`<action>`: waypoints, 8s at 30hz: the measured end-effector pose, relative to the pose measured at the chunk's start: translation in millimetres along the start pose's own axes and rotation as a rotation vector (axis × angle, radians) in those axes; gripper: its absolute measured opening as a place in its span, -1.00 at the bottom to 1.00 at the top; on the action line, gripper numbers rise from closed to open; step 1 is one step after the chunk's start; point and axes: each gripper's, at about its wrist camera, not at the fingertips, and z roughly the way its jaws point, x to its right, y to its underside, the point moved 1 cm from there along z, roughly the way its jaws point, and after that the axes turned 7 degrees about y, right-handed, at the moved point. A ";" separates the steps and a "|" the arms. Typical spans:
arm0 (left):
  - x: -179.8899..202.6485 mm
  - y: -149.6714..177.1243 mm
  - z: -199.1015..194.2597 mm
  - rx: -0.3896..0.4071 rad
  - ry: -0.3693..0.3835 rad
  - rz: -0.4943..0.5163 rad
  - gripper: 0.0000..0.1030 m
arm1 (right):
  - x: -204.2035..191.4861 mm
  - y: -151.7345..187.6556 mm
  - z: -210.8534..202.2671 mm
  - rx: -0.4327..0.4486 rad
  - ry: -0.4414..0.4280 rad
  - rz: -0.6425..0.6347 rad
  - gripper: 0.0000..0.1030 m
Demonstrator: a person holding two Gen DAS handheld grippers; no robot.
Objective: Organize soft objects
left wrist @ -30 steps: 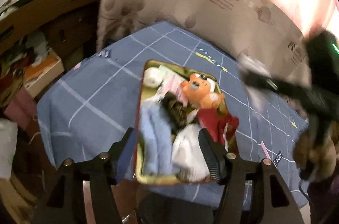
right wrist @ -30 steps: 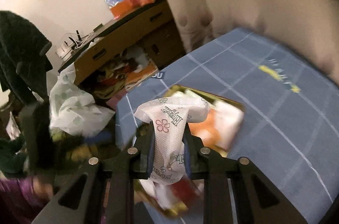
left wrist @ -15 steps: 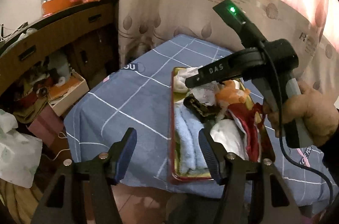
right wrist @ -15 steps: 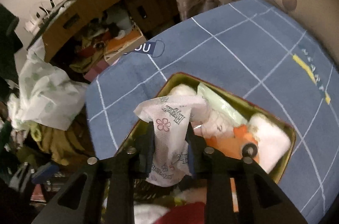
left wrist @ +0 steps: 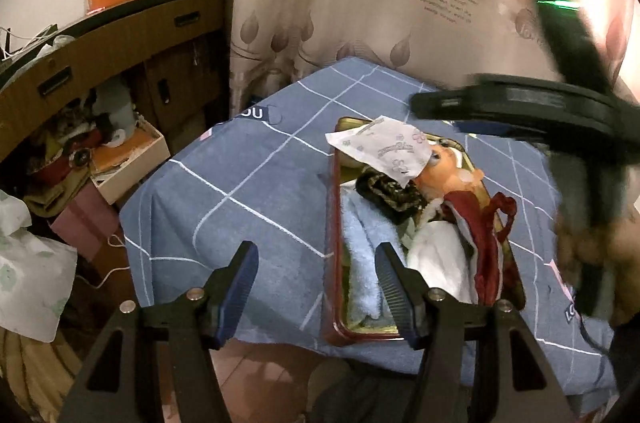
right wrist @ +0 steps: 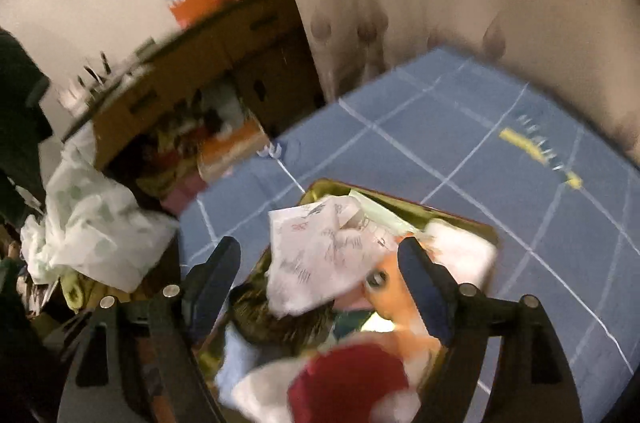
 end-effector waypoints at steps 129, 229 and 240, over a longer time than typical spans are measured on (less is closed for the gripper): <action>90.6 62.4 16.7 -0.199 -0.014 0.326 0.22 | 376.1 227.7 -140.6 -0.078 0.864 0.662 1.00; 91.2 62.0 37.1 -0.222 -0.048 0.331 0.22 | 376.5 227.7 -139.8 -0.087 0.858 0.664 1.00; 113.5 73.5 33.5 -0.194 -0.065 0.408 0.22 | 375.8 227.2 -140.4 -0.088 0.857 0.665 1.00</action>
